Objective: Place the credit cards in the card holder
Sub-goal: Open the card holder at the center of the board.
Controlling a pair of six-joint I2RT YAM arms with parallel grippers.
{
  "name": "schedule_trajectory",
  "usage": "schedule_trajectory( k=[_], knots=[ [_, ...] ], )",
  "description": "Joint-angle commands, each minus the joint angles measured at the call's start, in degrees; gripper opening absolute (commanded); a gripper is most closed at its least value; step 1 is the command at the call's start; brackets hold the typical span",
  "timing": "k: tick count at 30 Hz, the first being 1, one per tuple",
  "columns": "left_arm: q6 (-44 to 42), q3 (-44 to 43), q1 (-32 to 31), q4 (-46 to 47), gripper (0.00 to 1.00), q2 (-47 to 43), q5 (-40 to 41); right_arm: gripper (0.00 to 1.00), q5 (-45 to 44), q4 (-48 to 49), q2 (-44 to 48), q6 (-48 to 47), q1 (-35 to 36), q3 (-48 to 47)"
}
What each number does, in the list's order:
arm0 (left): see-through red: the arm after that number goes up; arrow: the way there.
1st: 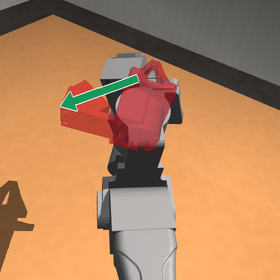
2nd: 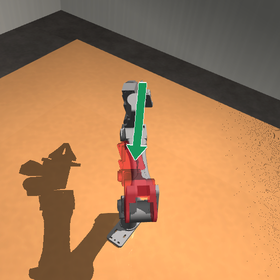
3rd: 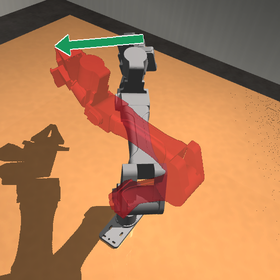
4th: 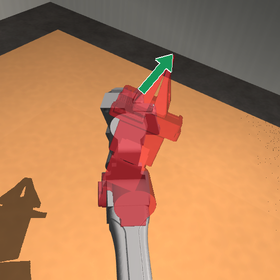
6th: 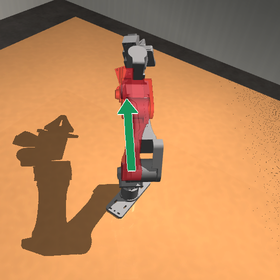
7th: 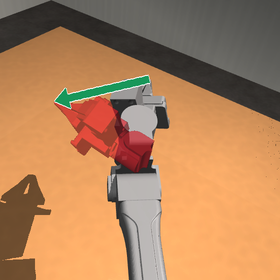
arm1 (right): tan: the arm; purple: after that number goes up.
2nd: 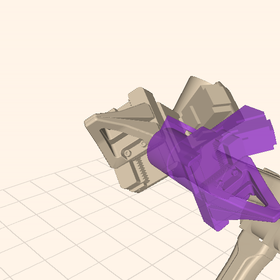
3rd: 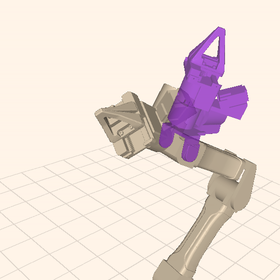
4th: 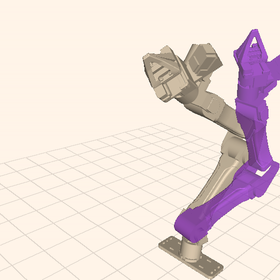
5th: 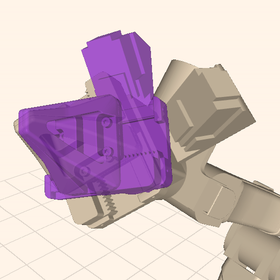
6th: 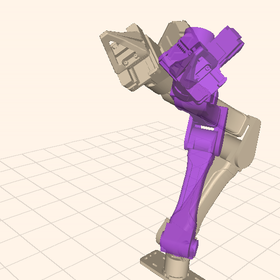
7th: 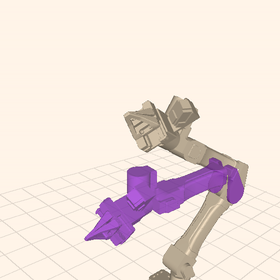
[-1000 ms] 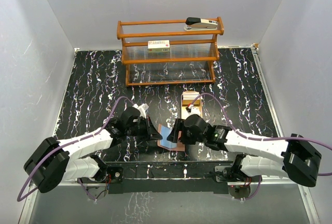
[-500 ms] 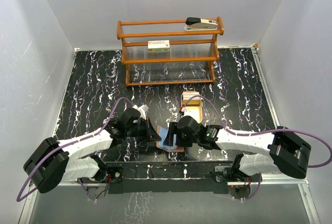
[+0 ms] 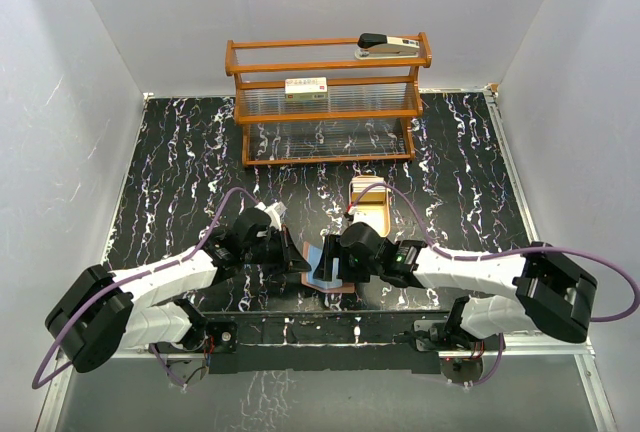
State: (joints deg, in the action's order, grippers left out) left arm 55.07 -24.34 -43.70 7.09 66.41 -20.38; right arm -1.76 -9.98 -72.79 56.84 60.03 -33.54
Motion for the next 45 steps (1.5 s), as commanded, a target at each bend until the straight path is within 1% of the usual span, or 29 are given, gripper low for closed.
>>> schedule_trajectory(
  k=[1,13,17,20,31,32,34,40,42,45],
  knots=[
    [-0.1,-0.8,-0.4,0.1,0.00,-1.4,-0.8,0.70,-0.7,3.5,-0.9,-0.9,0.3,-2.3],
    [0.4,-0.8,-0.4,0.2,0.00,-0.8,-1.3,0.71,0.2,5.2,-2.2,-0.9,0.4,-1.7],
    [0.5,-0.8,-0.5,0.1,0.00,-0.9,-1.2,0.78,0.0,5.2,-2.0,-0.9,0.4,-1.5],
    [0.6,-0.9,-0.5,0.1,0.00,-0.7,-1.2,0.77,-0.1,5.1,-1.9,-1.0,0.3,-1.4],
    [0.6,-2.0,-0.5,-1.4,0.00,-0.9,-1.0,0.68,-2.4,4.2,-3.3,-1.4,0.4,-0.3],
    [0.5,-2.1,-0.5,-1.2,0.02,-0.9,-1.1,0.67,-2.5,4.3,-3.5,-1.5,0.4,-0.2],
    [0.4,-2.1,-0.5,-0.8,0.10,-0.7,-1.3,0.65,-2.5,4.4,-4.1,-1.7,0.3,-0.2],
    [0.8,-1.1,-0.5,1.9,0.25,1.1,-2.2,0.59,-2.6,4.7,-4.6,-1.8,0.4,0.5],
    [1.0,-1.1,-0.4,2.2,0.25,1.8,-2.1,0.59,-2.6,4.6,-4.4,-1.7,0.4,0.7],
    [0.7,-1.7,-0.5,1.7,0.19,2.2,-1.7,0.58,-3.3,3.5,-3.9,-1.9,0.4,0.6]
  ],
)
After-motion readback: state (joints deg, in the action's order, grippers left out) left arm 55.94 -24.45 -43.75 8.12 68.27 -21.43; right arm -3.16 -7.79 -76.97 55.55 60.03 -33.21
